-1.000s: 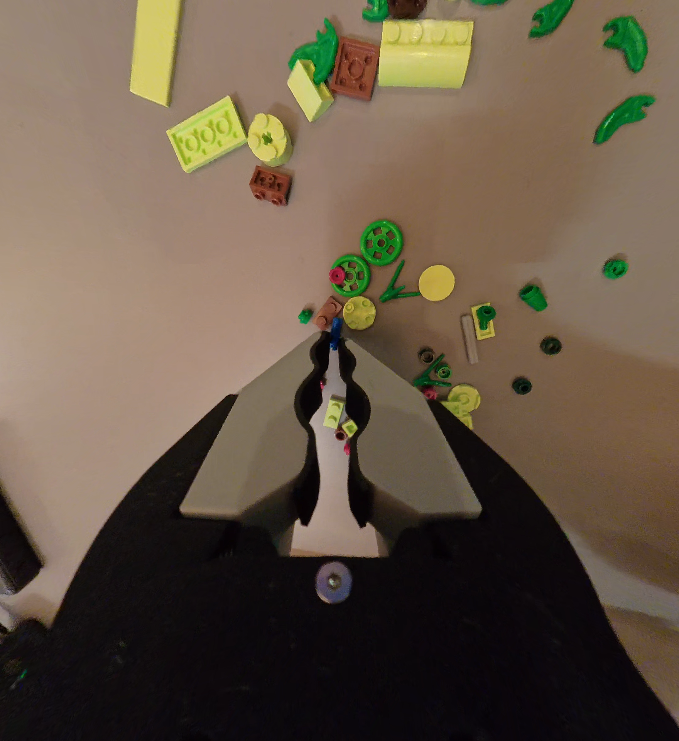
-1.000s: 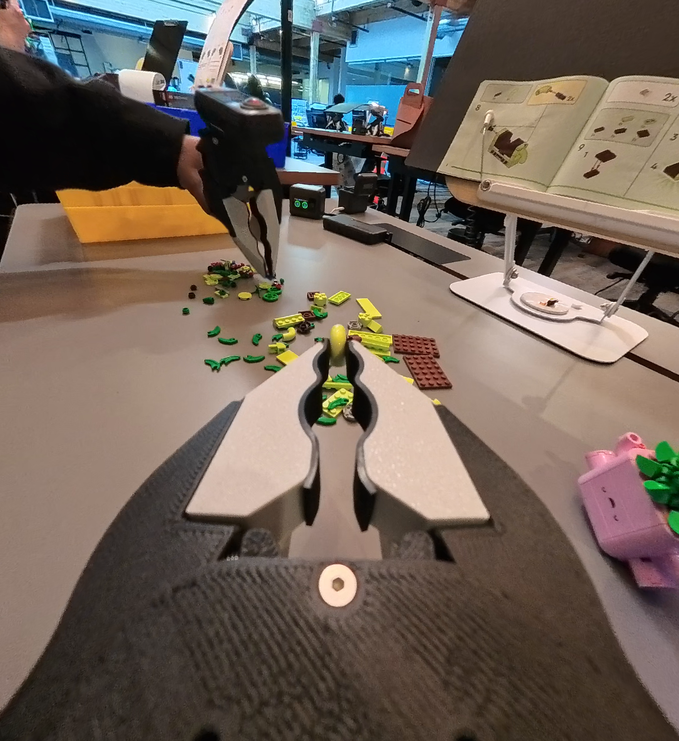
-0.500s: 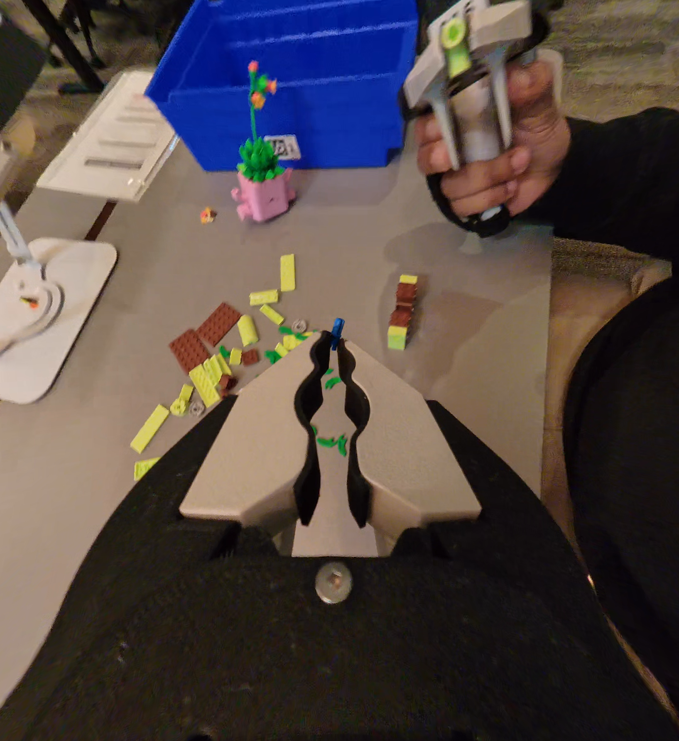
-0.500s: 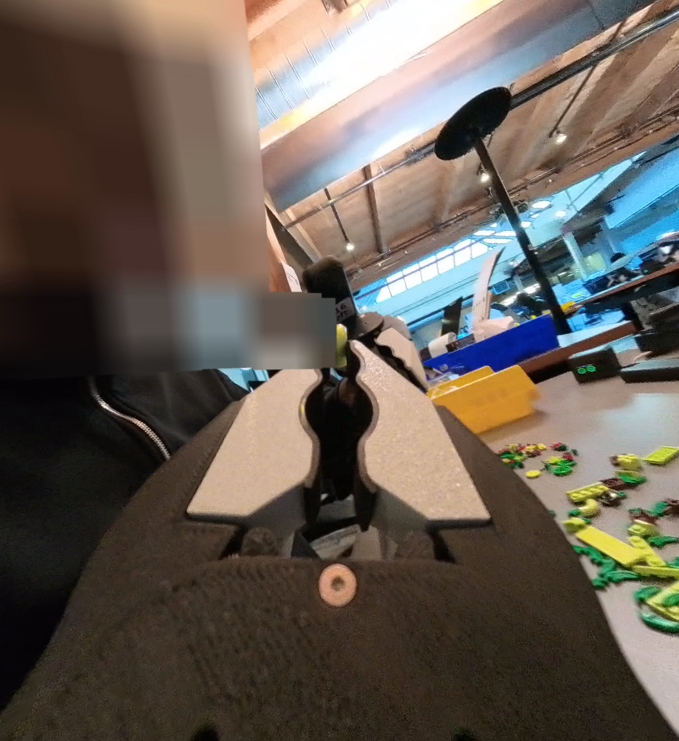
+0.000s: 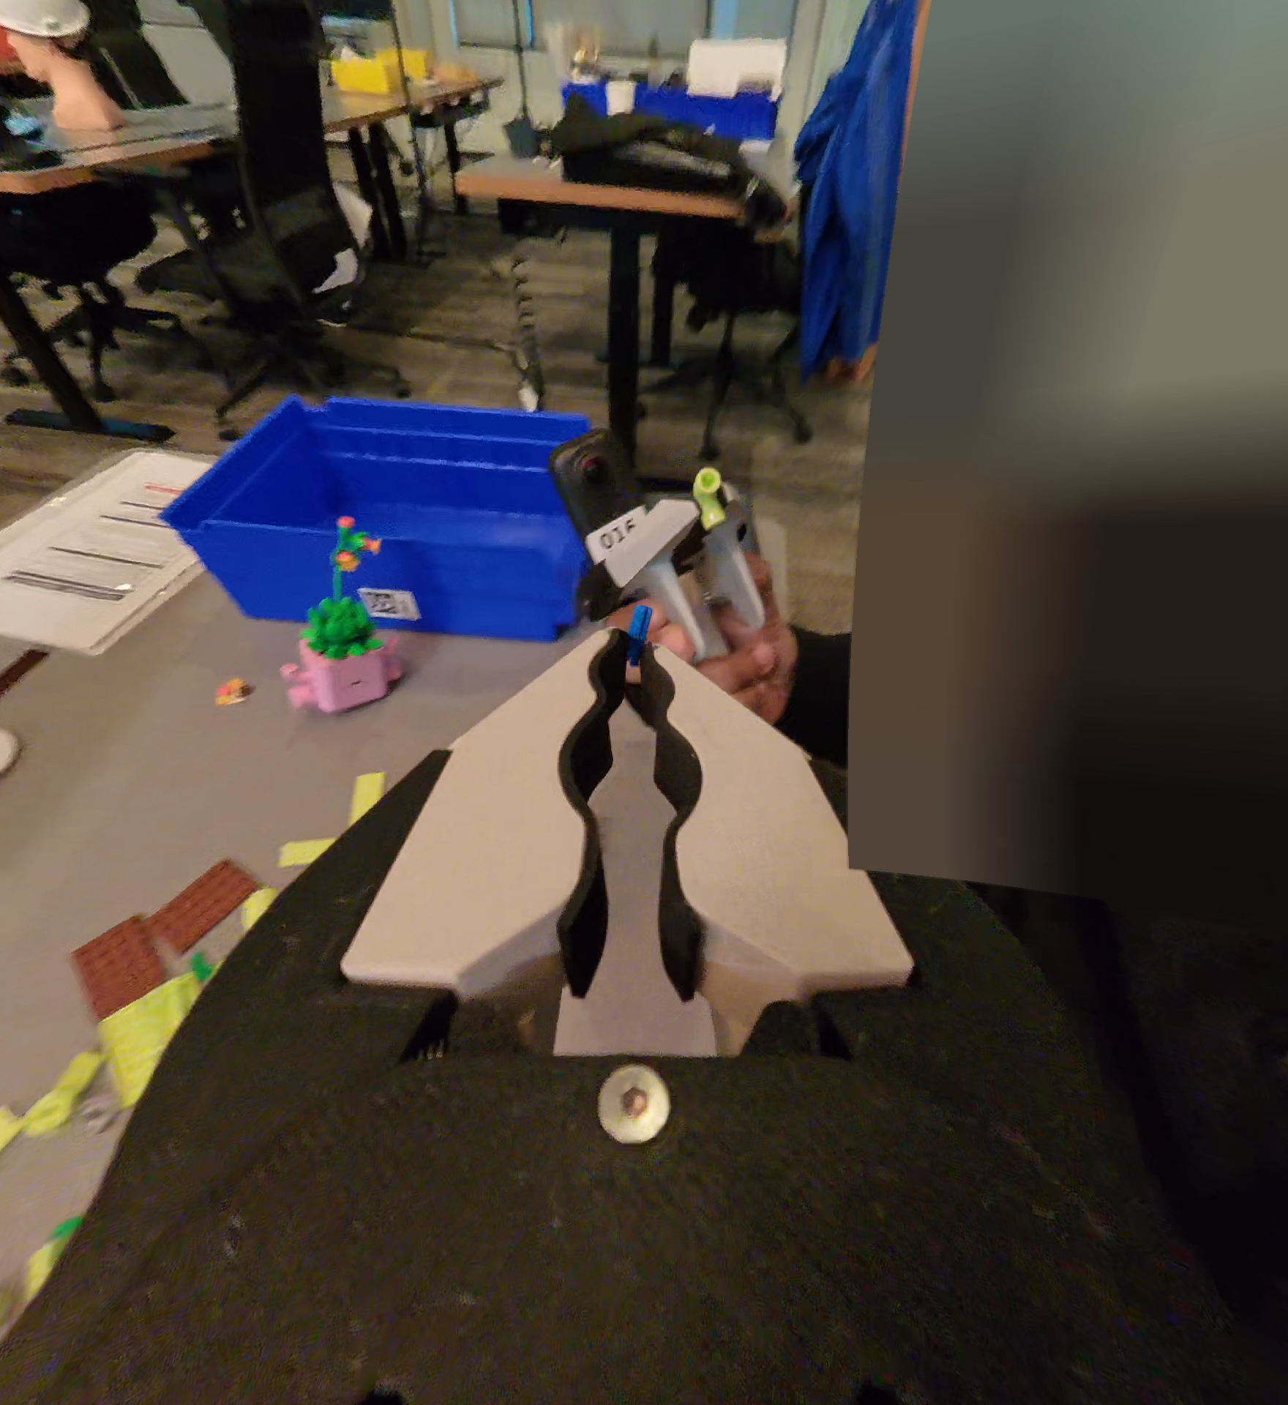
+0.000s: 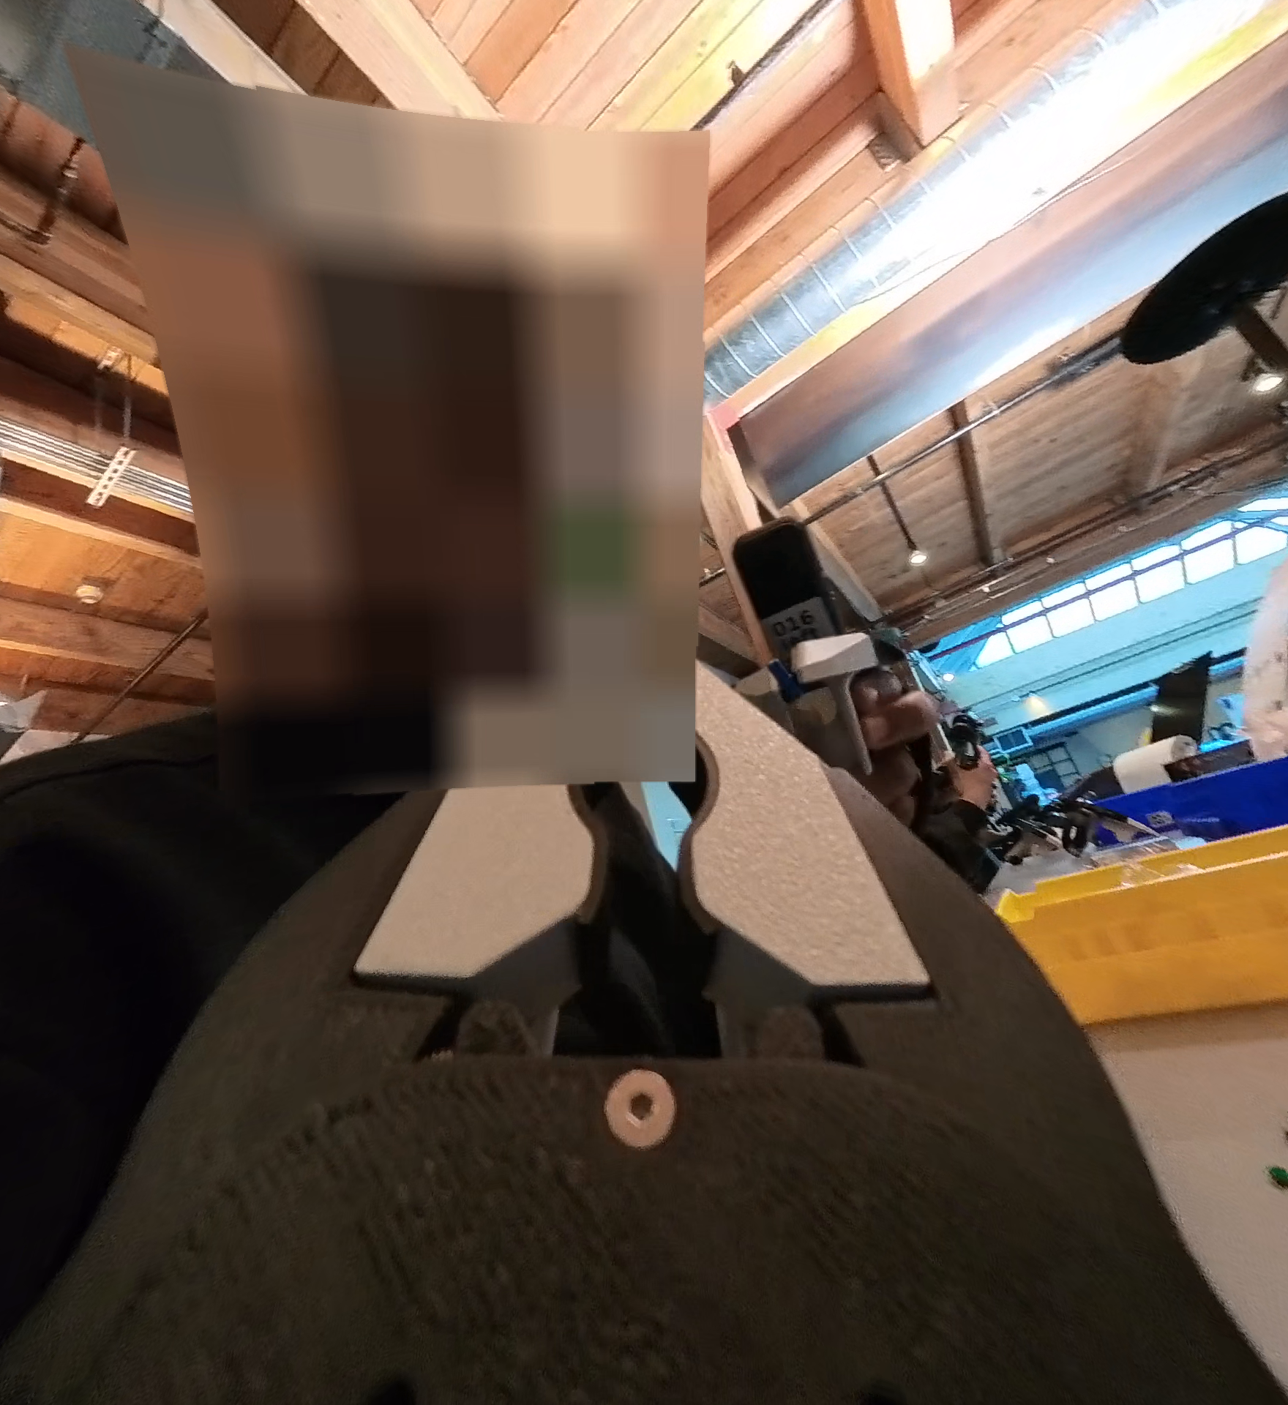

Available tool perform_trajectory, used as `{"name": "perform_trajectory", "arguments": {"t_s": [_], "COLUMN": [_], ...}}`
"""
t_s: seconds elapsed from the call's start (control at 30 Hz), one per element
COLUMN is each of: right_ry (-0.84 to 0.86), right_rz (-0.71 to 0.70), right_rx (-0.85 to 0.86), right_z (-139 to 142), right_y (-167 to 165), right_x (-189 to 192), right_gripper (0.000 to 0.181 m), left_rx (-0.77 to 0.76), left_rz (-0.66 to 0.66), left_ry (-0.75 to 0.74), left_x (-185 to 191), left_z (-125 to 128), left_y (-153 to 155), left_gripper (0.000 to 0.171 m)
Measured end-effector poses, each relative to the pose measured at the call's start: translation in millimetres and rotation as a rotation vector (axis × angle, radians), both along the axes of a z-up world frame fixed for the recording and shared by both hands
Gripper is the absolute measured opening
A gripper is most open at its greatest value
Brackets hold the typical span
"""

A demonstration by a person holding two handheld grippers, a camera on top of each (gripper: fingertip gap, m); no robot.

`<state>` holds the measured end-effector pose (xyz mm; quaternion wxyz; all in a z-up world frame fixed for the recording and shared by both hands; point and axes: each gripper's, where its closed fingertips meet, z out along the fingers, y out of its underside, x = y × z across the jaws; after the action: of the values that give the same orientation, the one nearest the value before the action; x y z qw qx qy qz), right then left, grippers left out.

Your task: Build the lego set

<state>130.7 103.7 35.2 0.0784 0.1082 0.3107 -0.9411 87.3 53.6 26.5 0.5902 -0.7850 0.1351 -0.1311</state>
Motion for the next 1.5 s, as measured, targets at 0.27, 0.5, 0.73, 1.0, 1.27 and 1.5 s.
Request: {"name": "perform_trajectory", "arguments": {"t_s": [0.27,0.5,0.73,1.0,1.27,1.5], "right_ry": [0.022,0.004,-0.008,-0.095,-0.207,-0.183], "right_rz": [0.029,0.048,0.05,-0.126,-0.662,-0.724], "right_rx": [0.024,0.0,0.013,0.247,1.081,1.372], "right_z": [3,-2,-5,-29,-100,-124], "right_y": [-11,-12,-18,-34,-38,-39], "right_x": [6,2,-2,-26,-67,-67], "right_gripper": [0.005,0.005,0.005,0.005,0.005,0.005], "left_rx": [-0.077,-0.096,-0.112,-0.176,-0.375,-0.42], "left_rz": [-0.117,-0.173,-0.178,-0.039,0.127,0.047], "left_ry": [-0.185,-0.303,-0.324,-0.193,0.182,0.354], "left_x": [20,28,27,6,-32,-29], "left_z": [-7,-7,-12,-33,-96,-121], "left_y": [0,-1,1,7,4,2], "left_gripper": [0.001,0.001,0.001,0.001,0.001,0.001]}}
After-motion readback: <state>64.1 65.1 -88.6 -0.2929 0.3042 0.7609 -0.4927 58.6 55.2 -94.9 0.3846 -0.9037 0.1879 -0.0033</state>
